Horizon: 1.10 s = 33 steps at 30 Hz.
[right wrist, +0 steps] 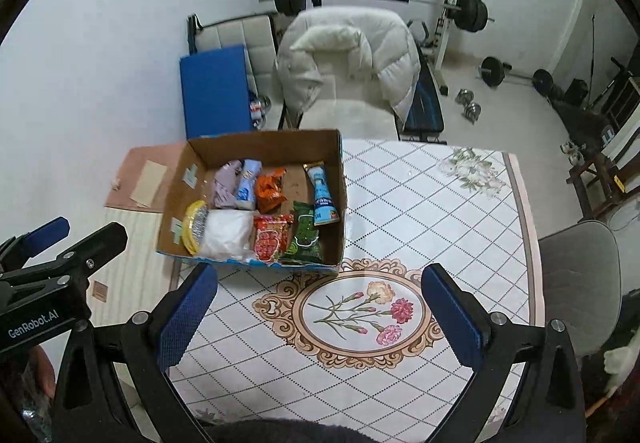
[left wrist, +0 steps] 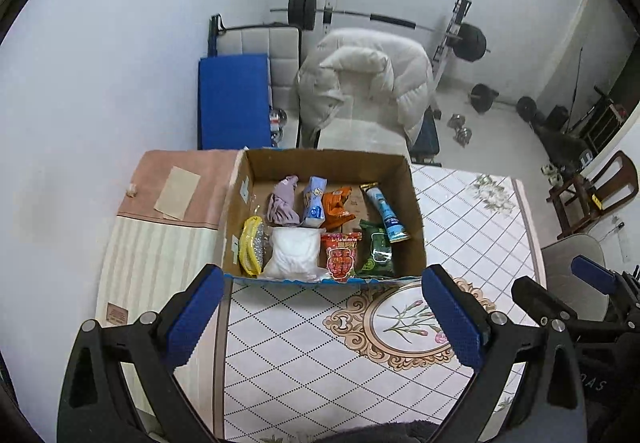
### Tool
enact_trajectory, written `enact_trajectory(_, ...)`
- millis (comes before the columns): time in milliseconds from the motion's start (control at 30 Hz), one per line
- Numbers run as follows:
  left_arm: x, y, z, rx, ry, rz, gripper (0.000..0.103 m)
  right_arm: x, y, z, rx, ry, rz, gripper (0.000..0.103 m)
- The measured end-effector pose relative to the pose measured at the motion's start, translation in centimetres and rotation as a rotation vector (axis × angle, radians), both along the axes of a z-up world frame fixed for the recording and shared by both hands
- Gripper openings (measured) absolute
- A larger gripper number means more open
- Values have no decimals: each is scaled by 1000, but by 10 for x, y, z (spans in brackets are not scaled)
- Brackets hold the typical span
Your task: Organize soft objects
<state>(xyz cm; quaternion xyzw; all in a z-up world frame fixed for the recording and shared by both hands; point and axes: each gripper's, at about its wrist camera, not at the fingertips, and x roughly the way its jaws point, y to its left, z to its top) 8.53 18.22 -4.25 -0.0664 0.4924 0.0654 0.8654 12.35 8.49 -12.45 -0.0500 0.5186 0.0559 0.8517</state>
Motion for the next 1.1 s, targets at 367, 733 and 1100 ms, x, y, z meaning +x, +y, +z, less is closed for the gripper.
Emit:
enact_trajectory(367,-36,-5,43,2,-75,-13,101,-41,-1,55,-11,-92,16,103)
enact_trajectory(733,-40,-8,51,82,-90,2,101,-46,-6,72,-39,-146,-9,103)
enact_trajectory(1100,-27,-6,41,97,-94,12,103,-38,-8,61,-99,-156,-55,103)
